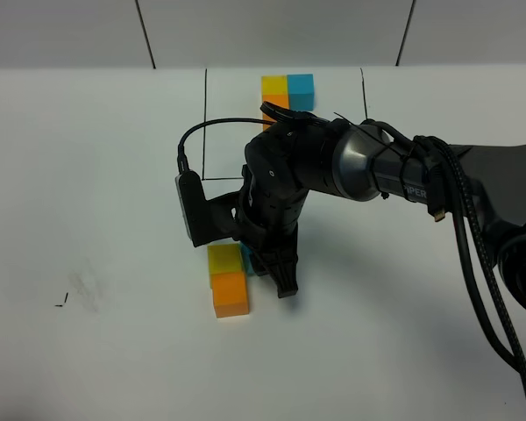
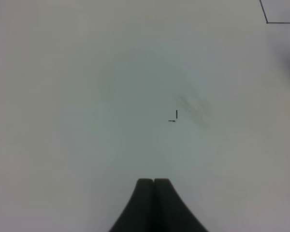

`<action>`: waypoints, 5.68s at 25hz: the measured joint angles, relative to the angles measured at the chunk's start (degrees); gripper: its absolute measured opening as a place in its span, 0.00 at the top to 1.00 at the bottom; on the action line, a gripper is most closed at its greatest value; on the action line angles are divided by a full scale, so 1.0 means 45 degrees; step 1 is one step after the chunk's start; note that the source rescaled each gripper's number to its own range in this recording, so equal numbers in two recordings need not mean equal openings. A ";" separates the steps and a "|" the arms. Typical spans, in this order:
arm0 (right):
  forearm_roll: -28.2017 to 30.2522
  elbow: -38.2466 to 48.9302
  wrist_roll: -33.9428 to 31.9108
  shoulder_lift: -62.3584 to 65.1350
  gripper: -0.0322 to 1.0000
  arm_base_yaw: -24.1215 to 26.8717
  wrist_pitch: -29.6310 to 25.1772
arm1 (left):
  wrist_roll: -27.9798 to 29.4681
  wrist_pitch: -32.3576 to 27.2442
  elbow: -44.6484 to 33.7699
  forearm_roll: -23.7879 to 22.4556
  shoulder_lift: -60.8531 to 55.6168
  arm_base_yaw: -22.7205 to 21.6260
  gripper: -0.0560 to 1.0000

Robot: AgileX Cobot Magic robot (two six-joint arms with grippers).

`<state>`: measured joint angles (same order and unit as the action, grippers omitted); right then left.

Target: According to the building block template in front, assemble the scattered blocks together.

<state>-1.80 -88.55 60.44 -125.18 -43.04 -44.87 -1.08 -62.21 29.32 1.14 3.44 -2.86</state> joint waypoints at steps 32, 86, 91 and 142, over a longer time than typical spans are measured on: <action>-0.1197 -0.0009 -0.1799 -0.0388 0.38 -0.0054 0.0238 | 0.0000 0.0000 0.0000 0.0000 0.0000 0.0000 0.95; -0.0776 -0.0009 -0.2906 -0.0388 0.33 -0.0376 -0.0299 | 0.0000 0.0000 0.0000 0.0000 0.0000 0.0000 0.95; -0.0789 -0.0009 -0.3643 -0.0388 0.12 -0.0376 0.0003 | 0.0000 0.0000 0.0000 0.0000 0.0000 0.0000 0.95; 0.1838 -0.0009 -0.7004 0.2067 0.96 0.2815 -0.4451 | 0.0000 0.0000 0.0000 0.0000 0.0000 0.0000 0.95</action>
<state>6.47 -88.59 28.92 -115.89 -30.37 -64.90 -1.08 -62.21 29.32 1.14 3.44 -2.86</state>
